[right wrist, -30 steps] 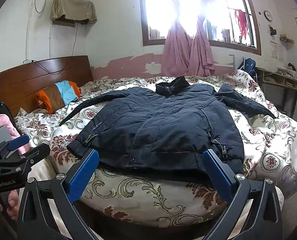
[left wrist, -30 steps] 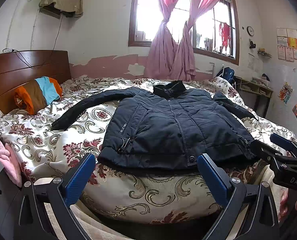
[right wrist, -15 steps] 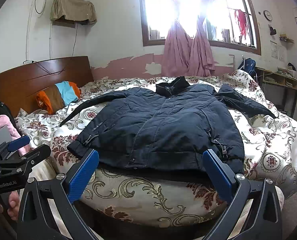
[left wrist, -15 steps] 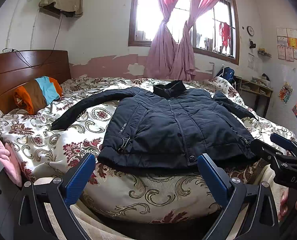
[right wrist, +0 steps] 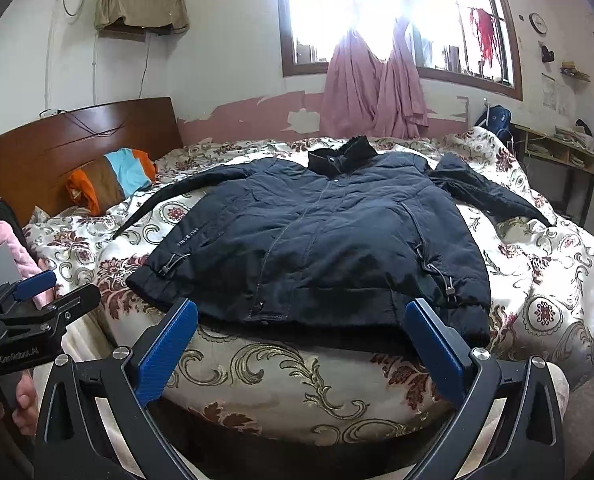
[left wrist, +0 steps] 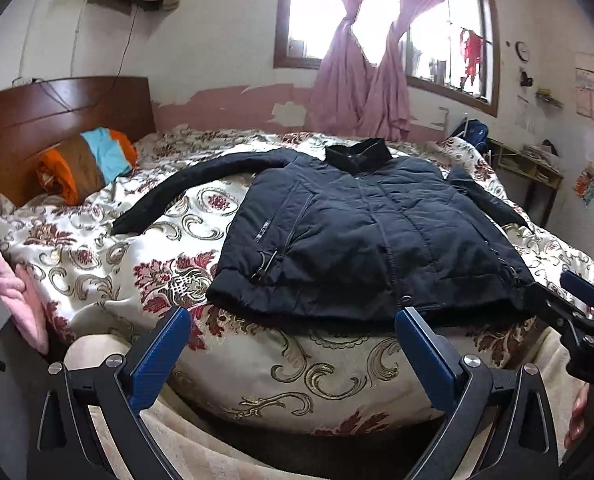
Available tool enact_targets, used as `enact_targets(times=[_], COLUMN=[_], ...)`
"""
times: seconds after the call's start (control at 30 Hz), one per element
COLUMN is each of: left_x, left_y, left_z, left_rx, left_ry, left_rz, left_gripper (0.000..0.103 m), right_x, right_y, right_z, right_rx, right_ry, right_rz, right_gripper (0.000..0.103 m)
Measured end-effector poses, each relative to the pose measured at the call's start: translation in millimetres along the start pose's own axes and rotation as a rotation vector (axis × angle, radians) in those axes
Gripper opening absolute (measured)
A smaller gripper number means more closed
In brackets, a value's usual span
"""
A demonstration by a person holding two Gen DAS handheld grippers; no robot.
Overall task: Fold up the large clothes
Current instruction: 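Grasp the jacket sleeve with the right tool and lift it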
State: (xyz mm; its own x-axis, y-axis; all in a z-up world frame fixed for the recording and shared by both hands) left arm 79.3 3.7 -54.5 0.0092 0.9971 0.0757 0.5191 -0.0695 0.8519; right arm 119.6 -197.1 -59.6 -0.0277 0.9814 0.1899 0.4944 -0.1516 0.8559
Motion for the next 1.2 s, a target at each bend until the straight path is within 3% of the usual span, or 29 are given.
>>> enact_targets(times=[0.2, 0.4, 0.57, 0.8, 1.0, 1.2], left_x=[5, 8, -11, -61, -113, -172], left_y=[8, 20, 47, 96, 126, 167], left_z=[28, 77, 114, 164, 205, 257], left_rx=[0.055, 0.156, 0.171, 0.173, 0.193, 0.215], left_ry=[0.03, 0.017, 0.021, -0.033, -0.106, -0.203], left_rz=[0.01, -0.05, 0.006, 0.092, 0.143, 0.193], left_gripper=[0.103, 0.103, 0.103, 0.103, 0.103, 0.103], right_x=[-16, -53, -97, -193, -287, -380], right_y=[8, 24, 43, 83, 135, 179], right_z=[21, 52, 80, 120, 175, 260], right_rx=[0.027, 0.044, 0.035, -0.007, -0.067, -0.012], right_ry=[-0.059, -0.129, -0.19, -0.284, -0.279, -0.258], right_rz=[-0.002, 0.053, 0.096, 0.236, 0.455, 0.667], right_gripper=[0.102, 0.102, 0.102, 0.102, 0.102, 0.102])
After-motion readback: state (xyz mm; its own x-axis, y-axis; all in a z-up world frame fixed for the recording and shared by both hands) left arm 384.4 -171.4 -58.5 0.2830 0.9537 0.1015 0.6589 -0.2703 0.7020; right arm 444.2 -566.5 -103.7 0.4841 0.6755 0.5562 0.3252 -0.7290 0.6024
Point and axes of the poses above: each gripper's, at about its wrist camera, not at the fingertips, and z roughly the way its jaws point, x to its left, y to its top, the point moved 8 cm from there along z, roughly the way its jaws point, and after that the axes turned 9 degrees about z, right-handed, at the moved point
